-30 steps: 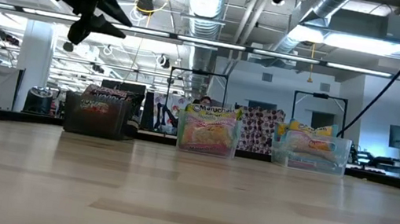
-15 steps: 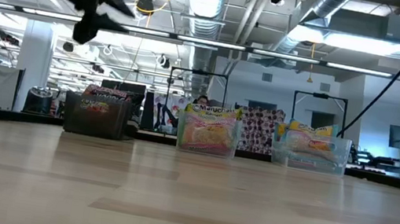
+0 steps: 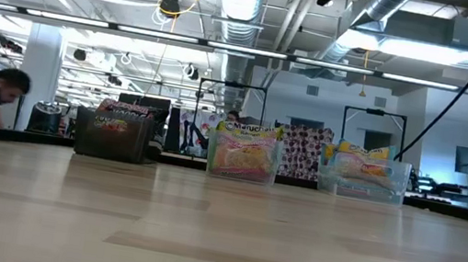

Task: Sort Maruchan noodles
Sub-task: Put the blue noodle pack into the right transparent bin

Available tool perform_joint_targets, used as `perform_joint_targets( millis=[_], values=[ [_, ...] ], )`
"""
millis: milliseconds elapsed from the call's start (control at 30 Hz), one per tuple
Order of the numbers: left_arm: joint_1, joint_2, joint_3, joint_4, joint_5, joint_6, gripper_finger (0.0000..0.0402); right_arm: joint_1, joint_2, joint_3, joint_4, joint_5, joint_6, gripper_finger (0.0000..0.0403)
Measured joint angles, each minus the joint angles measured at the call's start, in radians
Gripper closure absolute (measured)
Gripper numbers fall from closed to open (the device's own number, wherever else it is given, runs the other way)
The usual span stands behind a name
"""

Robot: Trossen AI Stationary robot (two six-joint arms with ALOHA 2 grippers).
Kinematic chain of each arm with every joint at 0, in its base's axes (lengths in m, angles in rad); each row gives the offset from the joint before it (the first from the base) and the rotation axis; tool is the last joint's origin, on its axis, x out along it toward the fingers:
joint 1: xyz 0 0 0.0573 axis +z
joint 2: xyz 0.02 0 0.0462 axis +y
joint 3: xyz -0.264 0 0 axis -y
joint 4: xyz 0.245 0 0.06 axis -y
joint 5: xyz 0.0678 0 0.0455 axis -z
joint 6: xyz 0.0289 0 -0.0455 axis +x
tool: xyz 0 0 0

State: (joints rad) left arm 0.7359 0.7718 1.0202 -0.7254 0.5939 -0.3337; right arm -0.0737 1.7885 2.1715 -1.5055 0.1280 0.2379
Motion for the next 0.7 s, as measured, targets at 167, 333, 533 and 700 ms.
perform_joint_targets(
  millis=[167, 333, 533, 700],
  values=[
    [-0.061, -0.001, 0.077, -0.298, -0.028, 0.060, 0.0257, 0.000, 0.000, 0.000, 0.000, 0.000, 0.000, 0.0176],
    [-0.166, -0.016, 0.079, -0.511, -0.052, 0.049, 0.0257, 0.000, 0.000, 0.000, -0.001, 0.000, 0.000, 0.0176],
    [-0.319, -0.015, 0.078, -0.637, -0.134, -0.085, 0.0258, 0.000, 0.000, 0.000, -0.001, 0.000, -0.001, 0.0176],
    [-0.441, -0.002, 0.029, -0.527, -0.198, -0.182, 0.0258, 0.000, 0.000, 0.000, -0.001, 0.000, -0.002, 0.0176]
  ],
)
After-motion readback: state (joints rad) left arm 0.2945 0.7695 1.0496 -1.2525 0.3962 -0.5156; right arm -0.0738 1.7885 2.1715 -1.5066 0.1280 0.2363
